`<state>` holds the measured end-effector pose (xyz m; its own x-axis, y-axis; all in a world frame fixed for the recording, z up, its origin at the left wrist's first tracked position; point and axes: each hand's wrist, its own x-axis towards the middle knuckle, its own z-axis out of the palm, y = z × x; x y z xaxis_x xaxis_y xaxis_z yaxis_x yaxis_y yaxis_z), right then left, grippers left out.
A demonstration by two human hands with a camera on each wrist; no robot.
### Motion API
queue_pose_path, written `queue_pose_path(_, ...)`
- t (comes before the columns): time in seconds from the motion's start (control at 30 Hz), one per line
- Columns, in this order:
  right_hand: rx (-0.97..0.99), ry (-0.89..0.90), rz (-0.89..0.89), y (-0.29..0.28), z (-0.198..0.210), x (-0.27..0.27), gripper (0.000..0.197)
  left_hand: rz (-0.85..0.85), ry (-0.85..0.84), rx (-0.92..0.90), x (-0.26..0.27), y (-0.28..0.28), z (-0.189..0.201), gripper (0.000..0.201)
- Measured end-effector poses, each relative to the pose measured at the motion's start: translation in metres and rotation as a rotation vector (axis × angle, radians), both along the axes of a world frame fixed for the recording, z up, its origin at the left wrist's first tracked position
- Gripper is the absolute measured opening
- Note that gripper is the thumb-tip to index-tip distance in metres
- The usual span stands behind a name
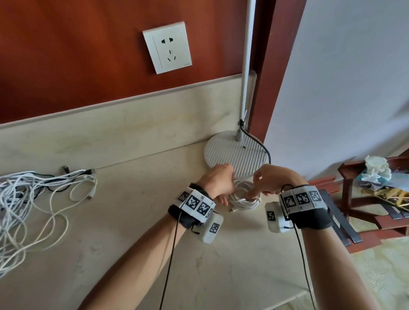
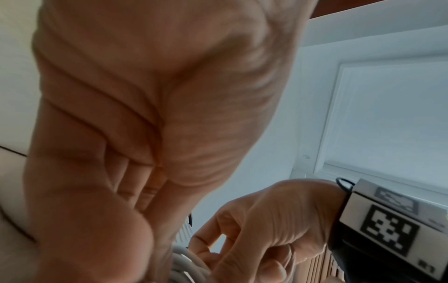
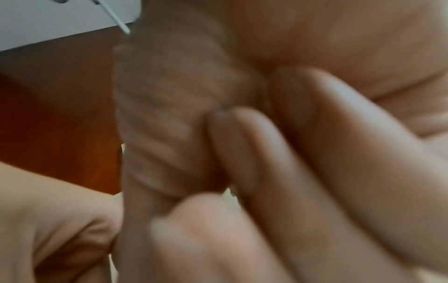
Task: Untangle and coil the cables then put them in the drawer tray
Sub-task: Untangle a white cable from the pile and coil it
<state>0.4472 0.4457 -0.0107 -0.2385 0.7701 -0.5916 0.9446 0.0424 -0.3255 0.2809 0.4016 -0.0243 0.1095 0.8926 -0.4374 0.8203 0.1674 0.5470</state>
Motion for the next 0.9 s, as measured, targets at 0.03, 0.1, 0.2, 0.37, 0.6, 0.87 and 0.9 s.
queue_pose_path(0.03, -0.006, 0.007, 0.003, 0.001, 0.0, 0.0, 0.041, 0.004, -0.008, -0.005, -0.001, 0.0, -0.001, 0.014)
queue_pose_path(0.1, -0.01, 0.015, 0.024, 0.001, -0.001, -0.001, 0.035, 0.015, -0.026, -0.009, -0.003, -0.001, -0.002, 0.012)
queue_pose_path(0.2, 0.026, 0.04, 0.061, -0.002, -0.004, -0.009, 0.021, 0.032, -0.05, -0.01, -0.005, -0.003, -0.005, 0.011)
queue_pose_path(0.37, 0.058, 0.164, 0.062, -0.006, -0.009, -0.014, 0.016, 0.042, -0.077, -0.018, -0.009, -0.003, -0.004, 0.007)
queue_pose_path(0.6, -0.057, 0.311, 0.034, -0.003, -0.006, -0.015, 0.02, 0.036, -0.126, -0.047, -0.017, -0.006, 0.0, 0.015)
queue_pose_path(0.87, 0.07, 0.501, -0.002, 0.004, 0.006, -0.02, 0.027, 0.128, -0.106, 0.127, -0.031, -0.01, 0.01, 0.014)
queue_pose_path(0.9, 0.076, 0.515, -0.003, 0.005, 0.007, -0.022, 0.027, 0.139, -0.096, 0.159, -0.032, -0.01, 0.011, 0.013)
